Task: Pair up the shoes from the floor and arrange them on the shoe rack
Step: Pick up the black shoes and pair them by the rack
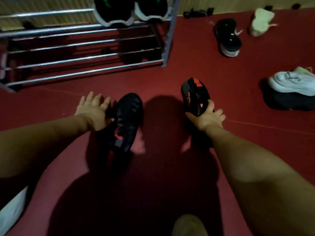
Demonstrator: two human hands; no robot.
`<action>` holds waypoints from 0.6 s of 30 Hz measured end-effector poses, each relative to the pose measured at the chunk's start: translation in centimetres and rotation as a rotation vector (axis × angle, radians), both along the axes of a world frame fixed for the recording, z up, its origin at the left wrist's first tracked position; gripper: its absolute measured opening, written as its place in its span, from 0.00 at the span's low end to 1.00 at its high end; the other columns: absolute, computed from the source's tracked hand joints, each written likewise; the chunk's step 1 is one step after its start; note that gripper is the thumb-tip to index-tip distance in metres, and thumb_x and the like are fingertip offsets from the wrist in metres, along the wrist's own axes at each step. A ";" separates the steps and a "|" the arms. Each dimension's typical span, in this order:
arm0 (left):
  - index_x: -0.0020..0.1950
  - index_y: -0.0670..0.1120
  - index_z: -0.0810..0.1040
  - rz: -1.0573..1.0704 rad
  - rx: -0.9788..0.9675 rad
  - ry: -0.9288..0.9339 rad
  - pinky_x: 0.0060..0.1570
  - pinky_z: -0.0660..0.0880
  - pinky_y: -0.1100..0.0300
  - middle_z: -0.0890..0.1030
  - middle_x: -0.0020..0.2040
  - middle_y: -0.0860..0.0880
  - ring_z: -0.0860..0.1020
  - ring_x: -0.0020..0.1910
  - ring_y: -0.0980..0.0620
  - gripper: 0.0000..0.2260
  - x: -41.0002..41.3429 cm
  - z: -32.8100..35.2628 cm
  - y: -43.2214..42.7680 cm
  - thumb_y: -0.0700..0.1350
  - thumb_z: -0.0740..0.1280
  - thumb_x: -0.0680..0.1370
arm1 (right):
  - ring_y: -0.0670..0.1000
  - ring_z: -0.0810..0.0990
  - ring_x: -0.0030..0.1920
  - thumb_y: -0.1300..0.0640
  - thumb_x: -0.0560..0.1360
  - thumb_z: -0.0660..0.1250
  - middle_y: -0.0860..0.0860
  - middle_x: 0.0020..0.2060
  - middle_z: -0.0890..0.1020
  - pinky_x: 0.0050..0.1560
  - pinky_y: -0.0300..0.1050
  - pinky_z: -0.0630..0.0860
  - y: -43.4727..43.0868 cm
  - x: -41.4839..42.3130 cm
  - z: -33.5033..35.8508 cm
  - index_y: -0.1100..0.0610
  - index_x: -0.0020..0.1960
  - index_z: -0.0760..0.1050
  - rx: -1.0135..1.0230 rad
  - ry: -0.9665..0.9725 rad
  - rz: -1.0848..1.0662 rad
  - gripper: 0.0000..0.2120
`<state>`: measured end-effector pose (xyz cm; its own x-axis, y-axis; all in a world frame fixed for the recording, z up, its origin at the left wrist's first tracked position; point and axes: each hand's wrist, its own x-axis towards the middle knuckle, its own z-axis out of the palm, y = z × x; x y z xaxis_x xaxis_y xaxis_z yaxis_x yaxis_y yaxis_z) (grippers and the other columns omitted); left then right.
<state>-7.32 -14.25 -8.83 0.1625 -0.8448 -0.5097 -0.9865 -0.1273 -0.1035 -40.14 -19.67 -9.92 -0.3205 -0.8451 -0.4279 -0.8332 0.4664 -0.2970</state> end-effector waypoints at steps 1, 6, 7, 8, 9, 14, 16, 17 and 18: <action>0.79 0.50 0.43 0.068 0.012 0.005 0.74 0.42 0.47 0.45 0.78 0.44 0.41 0.76 0.41 0.37 1.7 0.1 1.2 0.62 0.58 0.78 | 0.61 0.57 0.69 0.34 0.65 0.69 0.59 0.68 0.59 0.64 0.60 0.64 0.2 0.8 0.5 0.44 0.74 0.48 -0.001 0.016 0.051 0.46; 0.79 0.48 0.45 0.267 -0.009 0.147 0.74 0.45 0.46 0.49 0.78 0.42 0.44 0.76 0.40 0.36 4.0 -0.8 4.5 0.63 0.54 0.78 | 0.60 0.56 0.69 0.32 0.65 0.68 0.59 0.69 0.58 0.64 0.60 0.64 2.4 5.9 0.9 0.43 0.74 0.47 0.017 0.072 0.191 0.47; 0.78 0.47 0.44 0.272 -0.009 0.205 0.74 0.46 0.47 0.50 0.78 0.41 0.45 0.76 0.40 0.36 3.5 -0.9 4.7 0.63 0.54 0.78 | 0.60 0.57 0.69 0.31 0.65 0.67 0.59 0.69 0.59 0.63 0.60 0.65 3.2 6.9 0.5 0.44 0.74 0.46 0.035 0.081 0.190 0.47; 0.78 0.47 0.44 0.283 -0.016 0.274 0.75 0.48 0.49 0.51 0.77 0.39 0.47 0.76 0.39 0.36 2.8 -0.8 4.9 0.63 0.54 0.78 | 0.60 0.57 0.69 0.30 0.65 0.66 0.59 0.69 0.59 0.63 0.60 0.65 4.0 7.7 0.0 0.44 0.75 0.45 0.061 0.089 0.188 0.48; 0.78 0.46 0.44 0.302 -0.022 0.344 0.74 0.50 0.51 0.52 0.77 0.38 0.49 0.76 0.39 0.37 1.9 -0.7 5.0 0.62 0.55 0.78 | 0.60 0.57 0.69 0.30 0.65 0.65 0.59 0.69 0.58 0.63 0.60 0.65 4.9 8.4 -0.4 0.44 0.75 0.43 0.096 0.097 0.185 0.48; 0.76 0.56 0.32 0.282 0.149 0.453 0.70 0.59 0.48 0.58 0.75 0.39 0.57 0.73 0.38 0.48 -2.0 -0.6 6.3 0.69 0.62 0.71 | 0.61 0.59 0.69 0.30 0.67 0.64 0.60 0.71 0.56 0.67 0.59 0.61 7.9 9.5 -1.8 0.45 0.76 0.37 0.220 0.170 0.271 0.50; 0.74 0.58 0.30 0.264 0.187 0.393 0.68 0.61 0.46 0.55 0.75 0.41 0.57 0.73 0.38 0.51 -3.4 -0.9 7.0 0.70 0.64 0.68 | 0.60 0.61 0.68 0.30 0.68 0.63 0.60 0.70 0.58 0.66 0.56 0.61 8.3 9.2 -1.7 0.45 0.76 0.37 0.208 0.204 0.338 0.50; 0.74 0.58 0.30 0.269 0.177 0.362 0.67 0.62 0.46 0.55 0.75 0.41 0.58 0.73 0.39 0.53 -4.1 -1.0 7.3 0.70 0.66 0.67 | 0.60 0.61 0.68 0.30 0.69 0.63 0.60 0.70 0.58 0.66 0.55 0.62 8.3 9.0 -1.6 0.45 0.76 0.37 0.207 0.199 0.355 0.49; 0.74 0.57 0.30 0.281 0.152 0.330 0.67 0.62 0.47 0.55 0.74 0.42 0.58 0.72 0.40 0.54 -4.7 -1.0 7.5 0.70 0.67 0.66 | 0.60 0.61 0.68 0.30 0.69 0.63 0.59 0.71 0.58 0.66 0.56 0.61 8.2 8.7 -1.5 0.45 0.76 0.38 0.206 0.185 0.367 0.48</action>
<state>-12.02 -6.77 -9.86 0.1829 -0.7029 -0.6873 -0.8992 -0.4023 0.1722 -31.45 -11.46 -11.46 -0.1029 -0.8203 -0.5625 -0.9846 0.1645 -0.0598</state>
